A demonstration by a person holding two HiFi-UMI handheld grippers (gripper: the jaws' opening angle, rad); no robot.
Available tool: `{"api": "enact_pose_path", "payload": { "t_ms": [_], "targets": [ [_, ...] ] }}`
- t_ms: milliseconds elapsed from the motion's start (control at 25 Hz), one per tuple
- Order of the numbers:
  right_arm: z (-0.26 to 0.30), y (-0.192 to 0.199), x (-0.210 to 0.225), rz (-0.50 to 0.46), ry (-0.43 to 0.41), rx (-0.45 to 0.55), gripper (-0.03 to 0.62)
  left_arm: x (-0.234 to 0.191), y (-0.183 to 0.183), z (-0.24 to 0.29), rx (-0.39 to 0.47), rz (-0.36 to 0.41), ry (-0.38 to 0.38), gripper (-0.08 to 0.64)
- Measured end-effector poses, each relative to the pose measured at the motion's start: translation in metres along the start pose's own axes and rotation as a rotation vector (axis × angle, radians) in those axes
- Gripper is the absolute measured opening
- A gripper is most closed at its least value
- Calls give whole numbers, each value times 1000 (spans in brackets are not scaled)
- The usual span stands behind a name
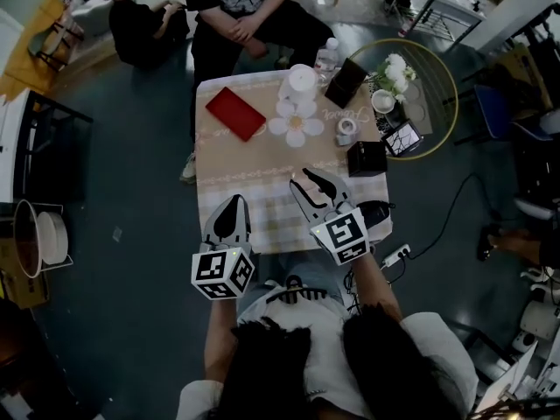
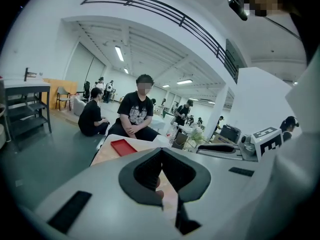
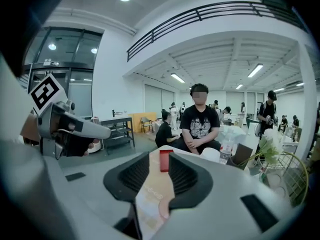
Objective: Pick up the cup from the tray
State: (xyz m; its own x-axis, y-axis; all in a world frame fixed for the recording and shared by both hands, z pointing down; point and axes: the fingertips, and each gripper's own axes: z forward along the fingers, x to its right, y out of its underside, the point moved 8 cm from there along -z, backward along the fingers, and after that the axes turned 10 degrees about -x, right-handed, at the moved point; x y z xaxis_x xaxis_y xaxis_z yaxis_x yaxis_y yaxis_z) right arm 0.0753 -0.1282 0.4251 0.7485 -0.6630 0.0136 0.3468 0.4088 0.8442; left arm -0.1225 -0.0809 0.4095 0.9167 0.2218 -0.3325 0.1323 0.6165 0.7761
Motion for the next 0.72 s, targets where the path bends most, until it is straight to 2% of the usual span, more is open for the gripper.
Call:
{"api": "enact_pose_path", "payload": {
  "t_ms": [160,200,400,720],
  "targets": [
    [-14,-7,-9,26,35,24,21,7,4,-5,2,14,31,8],
    [-17,-9,-11,34,38,29,11,9,5,-6,2,14,38,8],
    [-27,-16,-21,30,55,43,8,17,5,-10,13,34,72,8],
    [-33,-8,-33,24,97,-5,6,28,5,-16,16,63,104,8]
  ]
}}
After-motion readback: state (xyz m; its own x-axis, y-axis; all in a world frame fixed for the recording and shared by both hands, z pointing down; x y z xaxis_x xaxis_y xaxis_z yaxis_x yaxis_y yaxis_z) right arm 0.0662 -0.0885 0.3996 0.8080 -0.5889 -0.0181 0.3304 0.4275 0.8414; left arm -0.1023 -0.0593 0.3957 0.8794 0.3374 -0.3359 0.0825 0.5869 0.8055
